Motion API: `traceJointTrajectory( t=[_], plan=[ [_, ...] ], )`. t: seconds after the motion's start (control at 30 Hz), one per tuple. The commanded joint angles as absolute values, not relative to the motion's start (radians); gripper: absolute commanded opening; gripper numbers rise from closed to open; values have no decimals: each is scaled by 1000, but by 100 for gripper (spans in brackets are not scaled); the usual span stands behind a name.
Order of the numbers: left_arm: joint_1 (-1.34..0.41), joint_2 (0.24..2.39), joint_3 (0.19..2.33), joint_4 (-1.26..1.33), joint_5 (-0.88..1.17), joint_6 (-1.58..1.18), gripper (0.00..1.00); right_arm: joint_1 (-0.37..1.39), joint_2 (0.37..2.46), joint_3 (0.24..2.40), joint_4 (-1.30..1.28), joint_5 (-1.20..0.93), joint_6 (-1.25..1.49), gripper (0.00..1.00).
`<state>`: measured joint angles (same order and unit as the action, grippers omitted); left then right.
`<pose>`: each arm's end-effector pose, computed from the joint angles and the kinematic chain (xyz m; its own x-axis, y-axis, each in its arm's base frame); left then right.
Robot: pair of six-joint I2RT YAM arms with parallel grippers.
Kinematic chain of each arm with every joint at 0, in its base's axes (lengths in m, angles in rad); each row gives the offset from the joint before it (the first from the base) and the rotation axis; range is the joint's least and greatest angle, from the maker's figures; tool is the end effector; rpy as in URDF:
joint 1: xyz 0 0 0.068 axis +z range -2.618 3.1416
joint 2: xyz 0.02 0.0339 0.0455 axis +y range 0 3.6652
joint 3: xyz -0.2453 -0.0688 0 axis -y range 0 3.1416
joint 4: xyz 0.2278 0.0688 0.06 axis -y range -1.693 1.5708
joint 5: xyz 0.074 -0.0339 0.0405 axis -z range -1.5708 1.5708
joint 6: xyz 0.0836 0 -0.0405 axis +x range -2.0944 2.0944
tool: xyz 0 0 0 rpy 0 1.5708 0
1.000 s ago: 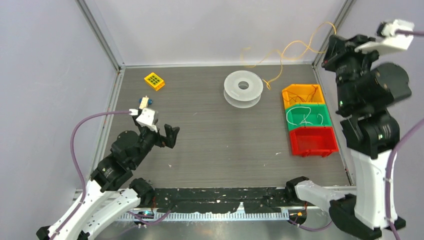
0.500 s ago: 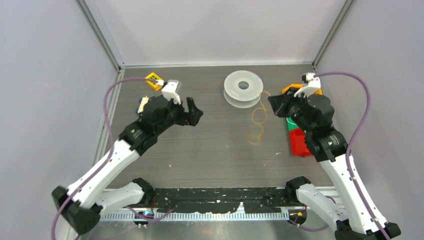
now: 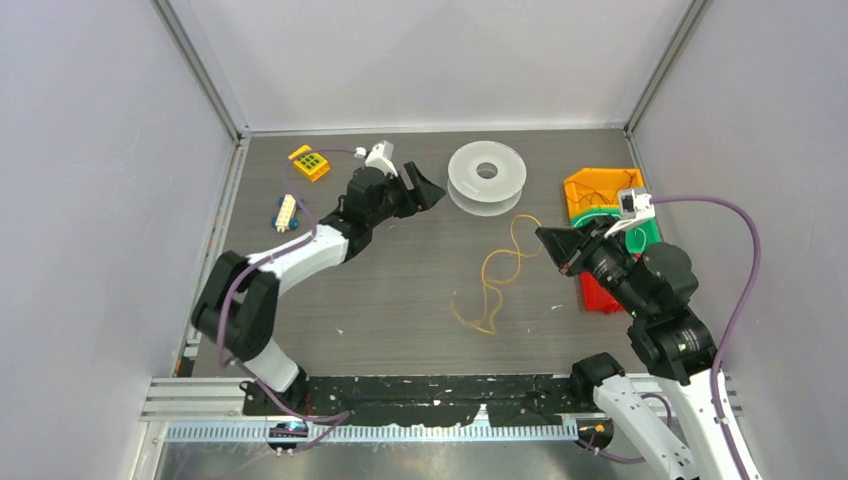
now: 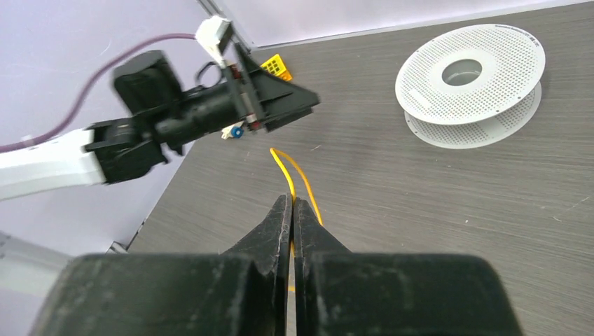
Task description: Wrap the cables
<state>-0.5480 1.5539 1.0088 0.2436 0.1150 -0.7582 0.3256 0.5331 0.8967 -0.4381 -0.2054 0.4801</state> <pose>0.3294 -0.2123 0.2453 -0.6042 -0.4315 -0.6699 0.2694 0.6806 -0.6813 0.1421 0.0660 0.3637 -0.2962 0.3772 -0.8775 -0.4161 0.7760 0.4741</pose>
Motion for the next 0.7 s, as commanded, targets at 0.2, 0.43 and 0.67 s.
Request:
traceJointTrajectory(
  t=[0.2,0.43,0.67],
  plan=[
    [-488,1977,1174,747,173,-1101,69,341,407,917,-522,-272,471,5],
    [-493,2203,1342,833,165,-1215,66,363,410,916,-551,-256,438,5],
    [-497,2277,1417,764,154,-1246,64,366,416,943,-551,-248,431,5]
  ],
)
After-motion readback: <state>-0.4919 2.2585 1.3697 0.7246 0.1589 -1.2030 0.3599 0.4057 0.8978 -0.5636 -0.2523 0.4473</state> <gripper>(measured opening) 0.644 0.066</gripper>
